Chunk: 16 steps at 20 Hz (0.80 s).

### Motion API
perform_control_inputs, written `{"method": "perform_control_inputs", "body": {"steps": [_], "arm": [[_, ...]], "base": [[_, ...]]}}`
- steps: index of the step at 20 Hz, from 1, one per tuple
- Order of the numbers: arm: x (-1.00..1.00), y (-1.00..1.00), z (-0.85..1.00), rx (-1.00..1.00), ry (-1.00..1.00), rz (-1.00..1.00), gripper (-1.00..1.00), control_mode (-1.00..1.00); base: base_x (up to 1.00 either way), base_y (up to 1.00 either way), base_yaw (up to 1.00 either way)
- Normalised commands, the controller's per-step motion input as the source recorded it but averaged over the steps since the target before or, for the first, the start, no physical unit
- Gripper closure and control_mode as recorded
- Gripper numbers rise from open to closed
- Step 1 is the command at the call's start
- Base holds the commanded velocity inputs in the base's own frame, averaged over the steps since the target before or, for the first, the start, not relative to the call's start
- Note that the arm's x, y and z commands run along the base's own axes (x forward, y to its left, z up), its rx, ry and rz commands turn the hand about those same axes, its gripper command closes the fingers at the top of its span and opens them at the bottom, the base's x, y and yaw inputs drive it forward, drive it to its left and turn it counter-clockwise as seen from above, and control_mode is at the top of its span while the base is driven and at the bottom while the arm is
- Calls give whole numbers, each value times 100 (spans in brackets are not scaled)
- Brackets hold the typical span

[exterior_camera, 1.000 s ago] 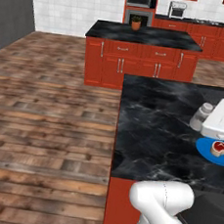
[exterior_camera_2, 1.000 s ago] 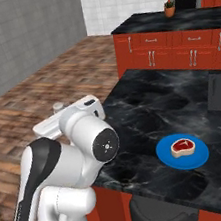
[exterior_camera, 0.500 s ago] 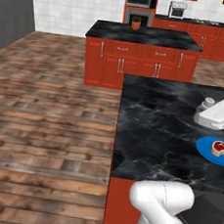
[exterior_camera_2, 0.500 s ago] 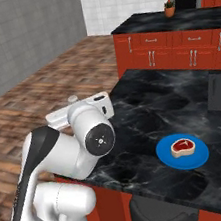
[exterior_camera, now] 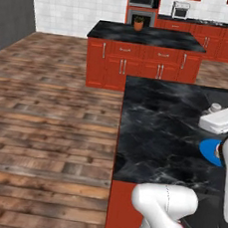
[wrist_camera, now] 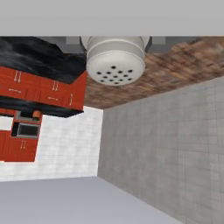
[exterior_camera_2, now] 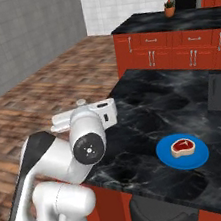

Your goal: Retrieve the shaker from the cabinet and place it next the steak on a plate on the dining table.

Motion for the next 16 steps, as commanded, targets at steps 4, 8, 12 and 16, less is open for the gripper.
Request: {"method": "perform_control_inputs", "body": {"steps": [4, 8, 12, 16], "arm": [[31, -9, -7, 0, 2, -15, 100, -100], [28, -33, -23, 0, 0, -10, 100, -100], [30, -53, -28, 3, 1, -5, 100, -100], [33, -43, -26, 4, 5, -2, 100, -100]], "base": [[0, 0, 0], [0, 0, 0], [0, 0, 0], [0, 0, 0]]}}
